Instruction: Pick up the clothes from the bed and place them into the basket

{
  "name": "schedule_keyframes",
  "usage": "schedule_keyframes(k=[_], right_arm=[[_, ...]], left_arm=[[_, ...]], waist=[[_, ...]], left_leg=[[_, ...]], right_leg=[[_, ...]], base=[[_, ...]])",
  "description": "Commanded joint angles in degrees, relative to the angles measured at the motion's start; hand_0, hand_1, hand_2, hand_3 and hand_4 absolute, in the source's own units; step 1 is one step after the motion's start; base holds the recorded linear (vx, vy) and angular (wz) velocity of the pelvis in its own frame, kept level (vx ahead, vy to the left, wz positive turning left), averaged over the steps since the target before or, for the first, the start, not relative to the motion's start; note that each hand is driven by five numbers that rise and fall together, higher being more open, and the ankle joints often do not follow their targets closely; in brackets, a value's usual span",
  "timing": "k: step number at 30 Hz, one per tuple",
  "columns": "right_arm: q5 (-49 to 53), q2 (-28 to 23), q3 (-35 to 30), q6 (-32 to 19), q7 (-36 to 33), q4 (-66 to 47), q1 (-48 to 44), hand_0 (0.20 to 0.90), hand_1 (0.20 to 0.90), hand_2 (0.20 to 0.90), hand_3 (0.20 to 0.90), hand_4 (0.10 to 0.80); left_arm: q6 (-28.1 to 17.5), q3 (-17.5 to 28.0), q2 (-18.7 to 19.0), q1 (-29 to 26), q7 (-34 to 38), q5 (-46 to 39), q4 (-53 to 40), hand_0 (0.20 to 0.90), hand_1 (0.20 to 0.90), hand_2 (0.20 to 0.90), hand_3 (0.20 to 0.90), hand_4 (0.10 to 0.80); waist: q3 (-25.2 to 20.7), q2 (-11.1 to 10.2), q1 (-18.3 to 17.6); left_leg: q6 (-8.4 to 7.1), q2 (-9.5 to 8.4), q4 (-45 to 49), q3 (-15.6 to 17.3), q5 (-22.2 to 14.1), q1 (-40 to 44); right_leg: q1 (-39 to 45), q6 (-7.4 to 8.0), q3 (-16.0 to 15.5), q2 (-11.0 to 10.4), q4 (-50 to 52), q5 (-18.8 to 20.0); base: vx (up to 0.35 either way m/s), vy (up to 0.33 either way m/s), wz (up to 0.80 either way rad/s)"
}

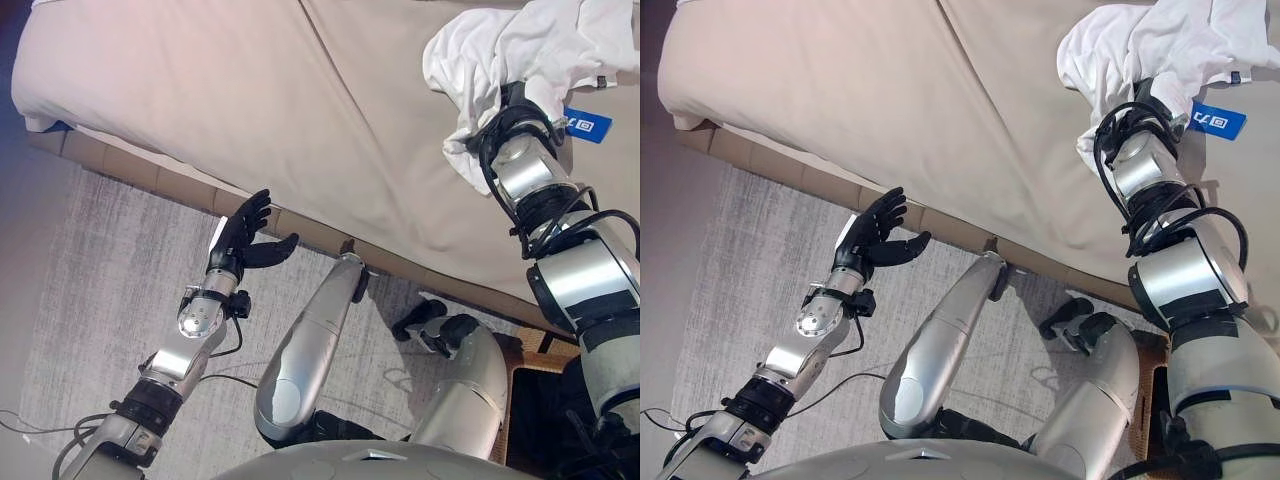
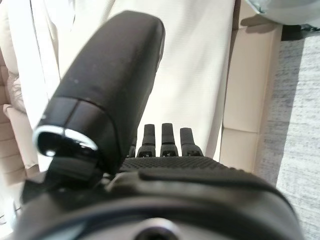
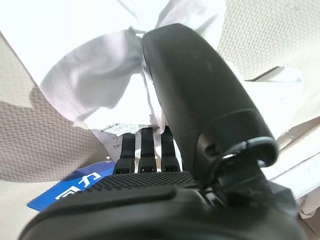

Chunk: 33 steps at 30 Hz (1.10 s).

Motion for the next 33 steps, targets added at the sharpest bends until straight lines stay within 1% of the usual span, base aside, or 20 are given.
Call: schedule_keyframes(k=[1, 5, 8, 11, 12, 15, 17, 19, 20, 21, 24, 26, 27, 29, 33], right_arm=[[-1.3, -3.4, 4.3, -2.4, -0.4, -0.8, -2.8, 0.300, 0.300, 0.300, 0.200, 0.100], [-0.9, -3.6, 4.0, -3.9, -1.5, -0.7, -2.6, 0.300, 0.300, 0.300, 0.200, 0.100], [-0.7, -3.5, 3.7, -4.5, -1.9, -1.4, -2.3, 0.300, 0.300, 0.300, 0.200, 0.100], [0.8, -3.6, 2.9, -5.2, -1.9, -2.9, -1.7, 0.300, 0.300, 0.300, 0.200, 0.100], [2.1, -3.6, 2.2, -5.6, -1.8, -3.8, -1.0, 0.300, 0.300, 0.300, 0.200, 0.100], [5.5, -3.3, 0.8, -6.2, -1.8, -4.9, -0.2, 0.300, 0.300, 0.300, 0.200, 0.100], [8.3, -3.1, -1.4, -7.0, -1.0, -5.6, 1.0, 0.300, 0.300, 0.300, 0.200, 0.100], [9.6, -2.9, -2.9, -7.9, -0.3, -5.5, 1.7, 0.300, 0.300, 0.300, 0.200, 0.100], [9.6, -2.9, -2.9, -7.9, -0.3, -5.5, 1.7, 0.300, 0.300, 0.300, 0.200, 0.100], [12.0, -3.0, -4.0, -8.5, 0.3, -6.1, 2.5, 0.300, 0.300, 0.300, 0.200, 0.100], [15.3, -3.1, -5.8, -9.2, 1.1, -7.3, 4.2, 0.300, 0.300, 0.300, 0.200, 0.100], [18.1, -3.3, -7.5, -10.0, 2.6, -8.1, 6.0, 0.300, 0.300, 0.300, 0.200, 0.100], [19.6, -3.5, -8.0, -10.3, 3.0, -8.6, 6.4, 0.300, 0.300, 0.300, 0.200, 0.100], [22.6, -3.9, -9.3, -10.6, 4.2, -10.1, 7.9, 0.300, 0.300, 0.300, 0.200, 0.100], [27.4, -4.2, -11.8, -11.9, 4.5, -12.4, 10.5, 0.300, 0.300, 0.300, 0.200, 0.100]], left_arm=[[-6.5, 1.6, 1.3, 0.8, 0.7, -0.6, -6.9, 0.900, 0.900, 0.900, 0.900, 0.800], [-6.6, 1.9, 1.3, 0.9, 0.7, -0.5, -7.0, 0.900, 0.900, 0.900, 0.900, 0.800], [-5.8, 2.1, 1.4, 0.7, 0.8, -0.5, -7.4, 0.900, 0.900, 0.900, 0.900, 0.800], [-5.1, 2.3, 1.6, 0.1, 0.8, -0.5, -7.4, 0.900, 0.900, 0.900, 0.900, 0.800], [-4.7, 2.5, 1.4, -0.3, 0.7, -0.2, -7.1, 0.900, 0.900, 0.900, 0.900, 0.800], [-3.9, 2.4, 1.1, -1.3, 1.0, 0.3, -6.9, 0.900, 0.900, 0.900, 0.900, 0.800], [-2.3, 3.1, 1.1, -2.3, 1.0, 0.2, -6.8, 0.900, 0.900, 0.900, 0.900, 0.800], [-1.3, 3.4, 1.1, -3.4, 1.1, 0.4, -6.1, 0.900, 0.900, 0.900, 0.900, 0.800], [-1.3, 3.4, 1.1, -3.4, 1.2, 0.3, -6.1, 0.900, 0.900, 0.900, 0.900, 0.800], [-0.4, 3.5, 1.0, -4.2, 1.7, 0.3, -5.4, 0.900, 0.900, 0.900, 0.900, 0.800], [1.2, 3.8, 0.8, -5.1, 2.1, 0.4, -4.2, 0.900, 0.900, 0.900, 0.900, 0.800], [3.8, 3.9, 0.8, -5.6, 1.3, 1.4, -2.4, 0.900, 0.900, 0.900, 0.900, 0.800], [4.2, 3.7, 0.8, -5.9, 1.4, 1.7, -1.3, 0.900, 0.900, 0.900, 0.900, 0.800], [5.6, 3.6, 0.8, -6.5, 1.8, 2.3, 0.8, 0.900, 0.900, 0.900, 0.900, 0.800], [7.0, 4.0, 1.0, -6.9, 1.0, 2.9, 3.9, 0.900, 0.900, 0.900, 0.900, 0.800]], waist=[[-1.5, 2.9, 2.2], [-1.5, 2.4, 2.0], [-1.5, 1.8, 1.7], [-1.5, 1.0, 1.1], [-1.5, 0.6, 0.6], [-1.5, 0.1, -0.3], [-1.5, -0.5, -1.1], [-1.6, -1.0, -1.8], [-1.5, -0.9, -1.8], [-2.6, -1.5, -2.4], [-4.6, -2.1, -3.5], [-6.4, -2.7, -4.3], [-7.3, -2.7, -4.7], [-9.1, -3.4, -5.6], [-12.8, -4.5, -7.4]], left_leg=[[4.20, -1.43, 6.8, 3.9, -9.5, 0.8], [4.03, -0.99, 5.3, 4.0, -9.4, 2.8], [3.90, -0.55, 3.2, 4.0, -9.0, 5.3], [3.46, 0.35, -0.8, 3.9, -8.1, 9.6], [3.15, 0.95, -3.2, 4.0, -7.4, 12.3], [2.59, 1.88, -7.3, 4.1, -6.1, 16.9], [2.00, 2.33, -10.7, 3.9, -5.2, 21.4], [1.55, 2.68, -13.5, 3.7, -4.4, 25.1], [1.54, 2.69, -13.7, 3.6, -4.3, 25.3], [1.04, 3.10, -16.2, 3.5, -3.6, 28.0], [0.30, 3.81, -19.4, 3.2, -2.6, 31.3], [-0.06, 4.31, -22.1, 3.3, -2.4, 34.2], [0.19, 4.66, -24.2, 3.5, -0.6, 35.0], [-0.20, 5.15, -26.9, 3.7, 0.1, 37.5], [-0.95, 6.18, -32.0, 4.9, 1.3, 42.4]], right_leg=[[3.1, -0.93, -2.6, 4.2, 6.9, -0.6], [4.9, -0.63, -2.8, 4.5, 5.2, 0.0], [6.9, -0.20, -2.8, 4.6, 3.4, 0.7], [10.2, 0.62, -2.6, 4.7, -0.2, 1.9], [12.1, 1.09, -2.2, 4.7, -2.1, 2.5], [15.6, 1.81, -1.6, 5.0, -5.6, 3.5], [19.0, 2.53, -0.9, 5.1, -8.6, 4.3], [22.2, 2.88, -0.6, 5.4, -11.5, 5.1], [22.4, 2.88, -0.7, 5.5, -11.7, 5.1], [25.0, 3.07, -0.4, 6.0, -14.6, 5.9], [28.4, 3.20, -0.2, 7.0, -18.5, 7.1], [31.4, 3.55, -0.1, 7.7, -22.4, 8.2], [32.4, 3.15, -0.8, 8.1, -24.9, 10.0], [35.1, 3.65, -0.7, 9.0, -28.6, 11.6], [39.7, 4.62, -0.1, 10.9, -35.5, 13.6]], base=[[-0.019, -0.003, -0.03], [-0.004, -0.011, -0.04], [0.003, -0.007, -0.03], [0.023, -0.039, -0.05], [0.008, -0.035, -0.14], [0.010, -0.018, -0.17], [0.014, -0.035, -0.31], [0.012, -0.037, -0.29], [0.021, -0.035, -0.17], [0.035, -0.029, -0.16], [0.044, -0.030, -0.27], [-0.006, -0.034, -0.16], [-0.042, -0.029, -0.12], [0.005, -0.039, -0.15], [0.048, -0.043, -0.14]])
